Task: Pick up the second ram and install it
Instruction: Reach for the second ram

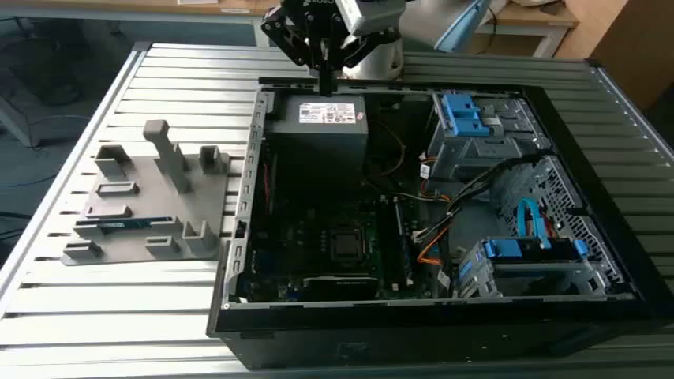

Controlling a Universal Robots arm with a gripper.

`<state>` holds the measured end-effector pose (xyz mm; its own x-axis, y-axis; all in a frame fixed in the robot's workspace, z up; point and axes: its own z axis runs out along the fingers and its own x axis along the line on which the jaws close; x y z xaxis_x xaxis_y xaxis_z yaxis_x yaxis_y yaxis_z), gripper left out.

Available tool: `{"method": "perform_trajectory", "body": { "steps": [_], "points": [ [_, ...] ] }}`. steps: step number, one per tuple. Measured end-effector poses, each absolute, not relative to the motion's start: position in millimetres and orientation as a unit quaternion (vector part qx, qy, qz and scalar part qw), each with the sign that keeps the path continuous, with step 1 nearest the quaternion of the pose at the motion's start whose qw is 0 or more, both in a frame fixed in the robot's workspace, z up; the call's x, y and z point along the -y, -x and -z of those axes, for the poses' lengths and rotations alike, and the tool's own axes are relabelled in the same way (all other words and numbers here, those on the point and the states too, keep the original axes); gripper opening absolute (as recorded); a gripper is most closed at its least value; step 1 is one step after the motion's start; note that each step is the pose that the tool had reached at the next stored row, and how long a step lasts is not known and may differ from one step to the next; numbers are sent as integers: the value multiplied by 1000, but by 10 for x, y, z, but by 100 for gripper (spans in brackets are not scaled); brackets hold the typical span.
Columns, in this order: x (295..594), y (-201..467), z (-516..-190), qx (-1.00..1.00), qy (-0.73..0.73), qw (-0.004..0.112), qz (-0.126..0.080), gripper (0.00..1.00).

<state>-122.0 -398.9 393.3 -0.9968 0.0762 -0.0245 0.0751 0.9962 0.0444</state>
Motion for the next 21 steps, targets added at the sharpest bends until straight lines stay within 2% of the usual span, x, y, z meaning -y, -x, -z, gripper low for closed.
{"method": "perform_trajectory", "body": {
  "steps": [7,21],
  "points": [
    [3990,1265,-3934,-999,-38,13,-22,10],
    [3989,1877,-3933,-999,-38,15,-22,10]
  ]
}}
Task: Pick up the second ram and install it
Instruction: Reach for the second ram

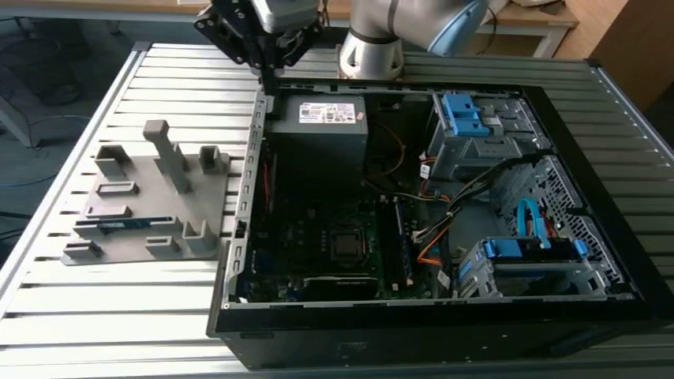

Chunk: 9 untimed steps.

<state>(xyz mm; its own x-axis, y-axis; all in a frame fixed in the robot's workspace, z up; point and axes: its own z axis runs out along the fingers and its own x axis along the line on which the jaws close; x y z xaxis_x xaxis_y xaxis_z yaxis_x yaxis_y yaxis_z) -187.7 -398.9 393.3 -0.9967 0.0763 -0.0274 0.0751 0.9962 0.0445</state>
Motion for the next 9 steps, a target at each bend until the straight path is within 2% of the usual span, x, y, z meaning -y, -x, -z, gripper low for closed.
{"method": "perform_trajectory", "body": {
  "steps": [9],
  "points": [
    [3989,2246,-3932,-999,-38,15,-22,10]
  ]
}}
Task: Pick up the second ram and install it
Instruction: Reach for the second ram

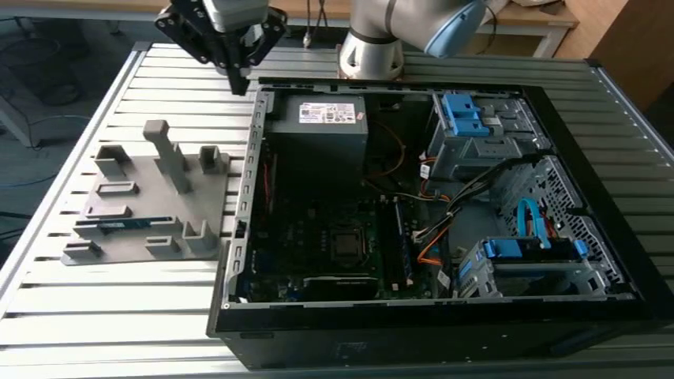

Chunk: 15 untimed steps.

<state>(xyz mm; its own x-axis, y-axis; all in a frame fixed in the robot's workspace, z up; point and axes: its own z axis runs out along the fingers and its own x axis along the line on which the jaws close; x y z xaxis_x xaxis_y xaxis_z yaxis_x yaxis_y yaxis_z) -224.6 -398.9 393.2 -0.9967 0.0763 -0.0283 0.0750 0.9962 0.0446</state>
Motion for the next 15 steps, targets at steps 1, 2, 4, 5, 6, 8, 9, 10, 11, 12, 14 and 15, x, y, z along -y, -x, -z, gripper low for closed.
{"method": "perform_trajectory", "body": {
  "steps": [1,2,4,5,6,8,9,10,11,12,14,15],
  "points": [
    [3989,2288,-3932,-999,-38,15,-22,10],
    [3989,2330,-3933,-999,-38,15,-22,10],
    [3990,2416,-3932,-999,-38,15,-22,10],
    [3989,2455,-3932,-999,-38,15,-22,10],
    [3989,2489,-3931,-999,-38,15,-22,10],
    [3989,2554,-3932,-999,-38,15,-22,10],
    [3989,2587,-3931,-999,-38,15,-22,10],
    [3989,2622,-3931,-999,-38,15,-22,10],
    [3989,2655,-3931,-999,-38,15,-22,10],
    [3989,2689,-3931,-999,-38,15,-22,10],
    [3989,2758,-3930,-999,-38,15,-22,10],
    [3989,2795,-3931,-999,-38,15,-22,10]
  ]
}}
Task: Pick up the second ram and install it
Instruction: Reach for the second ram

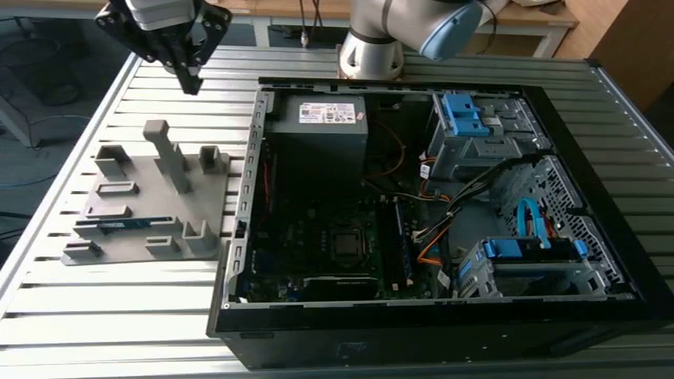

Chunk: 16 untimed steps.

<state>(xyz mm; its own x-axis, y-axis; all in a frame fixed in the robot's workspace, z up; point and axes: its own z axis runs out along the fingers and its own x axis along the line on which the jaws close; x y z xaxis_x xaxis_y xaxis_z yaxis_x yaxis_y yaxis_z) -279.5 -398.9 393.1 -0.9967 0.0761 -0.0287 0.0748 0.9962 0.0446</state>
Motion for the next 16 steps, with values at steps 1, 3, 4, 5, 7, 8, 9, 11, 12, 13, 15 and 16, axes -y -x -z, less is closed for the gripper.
{"method": "perform_trajectory", "body": {
  "steps": [1,3,4,5,7,8,9,11,12,13,15,16],
  "points": [
    [3989,2830,-3931,-999,-38,15,-22,10],
    [3989,2899,-3930,-999,-38,15,-22,10],
    [3989,2933,-3930,-999,-38,15,-22,10],
    [3989,2968,-3929,-999,-38,15,-22,10],
    [3989,3037,-3930,-999,-38,15,-22,10],
    [3989,3068,-3930,-999,-38,15,-22,10],
    [3990,3096,-3930,-999,-38,15,-22,10],
    [3989,3149,-3929,-999,-38,15,-22,10],
    [3989,3176,-3929,-999,-38,15,-22,10],
    [3989,3205,-3930,-999,-38,15,-22,10],
    [3990,3265,-3929,-999,-38,15,-22,10],
    [3990,3293,-3929,-999,-38,15,-22,10]
  ]
}}
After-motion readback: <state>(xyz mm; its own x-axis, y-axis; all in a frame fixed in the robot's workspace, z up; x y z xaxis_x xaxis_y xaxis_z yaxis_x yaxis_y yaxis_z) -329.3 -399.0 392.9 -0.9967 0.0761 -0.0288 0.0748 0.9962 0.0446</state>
